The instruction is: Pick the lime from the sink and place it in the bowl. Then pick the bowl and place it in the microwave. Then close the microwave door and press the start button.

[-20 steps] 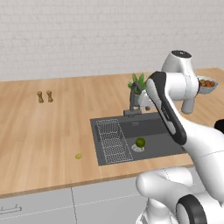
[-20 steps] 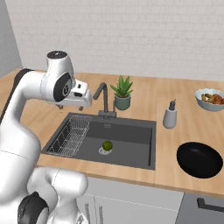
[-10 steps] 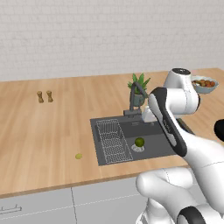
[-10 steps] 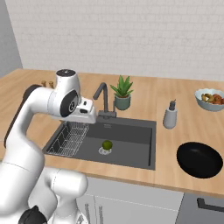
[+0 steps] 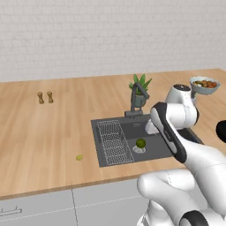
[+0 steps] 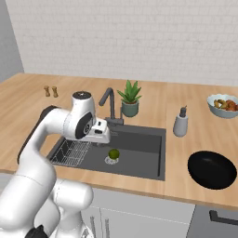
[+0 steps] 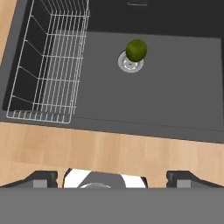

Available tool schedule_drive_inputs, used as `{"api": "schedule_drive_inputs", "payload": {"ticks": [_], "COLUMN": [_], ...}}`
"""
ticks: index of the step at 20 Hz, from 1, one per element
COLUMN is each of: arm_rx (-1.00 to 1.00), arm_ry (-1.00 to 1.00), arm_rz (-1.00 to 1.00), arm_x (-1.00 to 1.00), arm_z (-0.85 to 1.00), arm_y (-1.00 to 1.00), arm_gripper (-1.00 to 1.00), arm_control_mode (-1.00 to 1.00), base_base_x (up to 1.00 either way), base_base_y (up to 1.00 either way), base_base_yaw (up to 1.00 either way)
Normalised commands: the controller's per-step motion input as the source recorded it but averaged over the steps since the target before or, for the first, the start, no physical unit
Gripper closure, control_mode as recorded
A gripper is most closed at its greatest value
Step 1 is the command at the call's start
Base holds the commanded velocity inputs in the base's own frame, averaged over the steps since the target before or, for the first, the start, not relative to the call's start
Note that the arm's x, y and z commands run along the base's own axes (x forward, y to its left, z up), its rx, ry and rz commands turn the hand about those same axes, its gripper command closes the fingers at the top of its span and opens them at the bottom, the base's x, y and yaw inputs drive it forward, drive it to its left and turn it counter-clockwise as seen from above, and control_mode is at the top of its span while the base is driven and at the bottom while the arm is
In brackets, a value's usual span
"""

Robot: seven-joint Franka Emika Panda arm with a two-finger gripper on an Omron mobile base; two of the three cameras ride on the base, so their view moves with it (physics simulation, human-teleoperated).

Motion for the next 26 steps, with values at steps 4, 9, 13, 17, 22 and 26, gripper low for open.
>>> {"api": "schedule_drive_inputs", "payload": {"ticks": [4, 9, 13, 17, 22, 26], "arm_rx": [0.0, 0.0, 0.0, 0.0, 0.0, 0.0], "arm_ry": [0.0, 0.0, 0.0, 0.0, 0.0, 0.04], "arm_rz": [0.04, 0.05, 0.05, 0.05, 0.01, 0.0], "arm_x": [0.53, 0.56, 0.4, 0.48, 0.55, 0.45], "arm_z": [-0.46, -0.43, -0.45, -0.31, -0.11, -0.08], "arm_y": [-0.11, -0.13, -0.25, -0.19, -0.01, 0.0], "arm_gripper": [-1.0, -1.0, -1.0, -1.0, -1.0, -1.0], "arm_control_mode": [-1.0, -1.0, -1.0, -1.0, -1.0, -1.0], "base_base_x": [0.0, 0.0, 0.0, 0.0, 0.0, 0.0], "base_base_y": [0.0, 0.0, 0.0, 0.0, 0.0, 0.0], "base_base_yaw": [0.0, 0.0, 0.0, 0.0, 0.0, 0.0]}}
